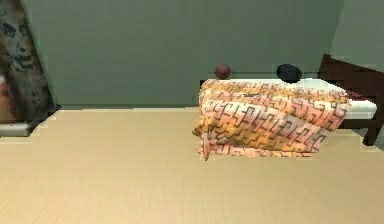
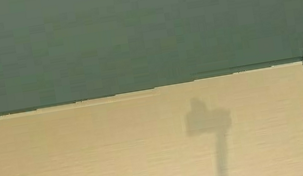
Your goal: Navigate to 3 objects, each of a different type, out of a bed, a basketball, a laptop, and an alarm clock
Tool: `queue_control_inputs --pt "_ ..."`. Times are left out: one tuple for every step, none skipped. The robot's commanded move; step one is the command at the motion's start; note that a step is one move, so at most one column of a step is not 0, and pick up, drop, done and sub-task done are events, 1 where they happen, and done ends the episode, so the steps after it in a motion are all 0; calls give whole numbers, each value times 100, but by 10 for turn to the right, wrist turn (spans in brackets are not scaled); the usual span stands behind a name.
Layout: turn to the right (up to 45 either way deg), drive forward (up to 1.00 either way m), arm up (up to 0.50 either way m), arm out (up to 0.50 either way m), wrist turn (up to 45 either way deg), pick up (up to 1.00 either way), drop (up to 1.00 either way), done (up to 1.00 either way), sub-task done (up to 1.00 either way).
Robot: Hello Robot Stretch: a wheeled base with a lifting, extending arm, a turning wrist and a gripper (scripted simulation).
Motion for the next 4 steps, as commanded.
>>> queue_control_inputs --pt "0 80 0 0 0 0 0 0 0" --pt "-300 0 0 0 0 0 0 0 0" --pt "0 85 0 0 0 0 0 0 0" --pt "450 0 0 0 0 0 0 0 0"
